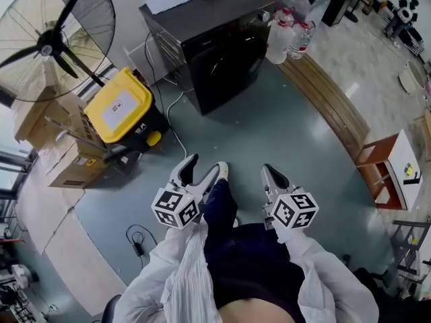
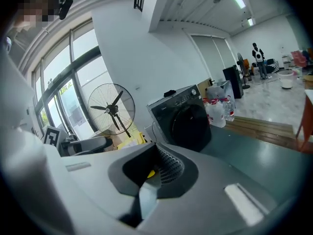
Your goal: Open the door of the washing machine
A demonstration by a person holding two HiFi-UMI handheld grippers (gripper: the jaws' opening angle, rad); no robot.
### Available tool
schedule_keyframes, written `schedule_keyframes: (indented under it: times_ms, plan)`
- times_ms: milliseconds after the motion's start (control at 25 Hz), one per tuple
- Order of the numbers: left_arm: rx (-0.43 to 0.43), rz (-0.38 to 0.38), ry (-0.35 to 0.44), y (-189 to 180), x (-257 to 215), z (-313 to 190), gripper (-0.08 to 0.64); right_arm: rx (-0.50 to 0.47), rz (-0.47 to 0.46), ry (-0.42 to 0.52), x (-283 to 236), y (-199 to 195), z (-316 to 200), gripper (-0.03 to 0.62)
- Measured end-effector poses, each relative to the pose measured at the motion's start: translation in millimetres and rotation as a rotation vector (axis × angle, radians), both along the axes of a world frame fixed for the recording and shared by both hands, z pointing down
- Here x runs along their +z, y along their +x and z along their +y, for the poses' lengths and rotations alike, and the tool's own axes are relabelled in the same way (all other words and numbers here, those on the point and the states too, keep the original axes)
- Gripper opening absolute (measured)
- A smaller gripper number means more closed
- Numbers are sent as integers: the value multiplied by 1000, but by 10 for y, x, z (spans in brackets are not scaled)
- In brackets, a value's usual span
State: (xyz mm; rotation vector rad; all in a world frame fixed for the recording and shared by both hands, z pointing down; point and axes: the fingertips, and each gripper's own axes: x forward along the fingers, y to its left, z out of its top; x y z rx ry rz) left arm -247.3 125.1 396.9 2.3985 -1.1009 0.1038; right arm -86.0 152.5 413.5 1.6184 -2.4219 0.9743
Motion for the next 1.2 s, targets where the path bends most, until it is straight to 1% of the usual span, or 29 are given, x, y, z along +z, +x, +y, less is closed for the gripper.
schedule_keyframes:
  times_ms: [200,360,480,600,680,800,920,1200]
  plan:
    - [11,5,4,-47,-43,-883,290,5,1,30,-145,-68,-898,12]
    - [44,-15,30,-33,-106,-1589,290,24,1,48,-219,-57,-1548,12]
    - [64,-23,50,2,-90,-1996,290,41,9,73,-217,-9,-1935,12]
    - [85,-35,36,31,4,-2336,290,69,-25,65,-195,17,-2274,12]
    - [101,-59,19,68,94,-2506,290,70,-43,57,-197,12,-2444,12]
    - [122,-95,-4,153,266,-2692,290,46,-15,45,-113,30,-2647,12]
    - [134,-149,-33,210,493,-2877,290,14,4,4,76,42,-2874,12]
    - [88,-262,-85,325,1110,-3573,290,-87,2,-90,585,81,-3525,12]
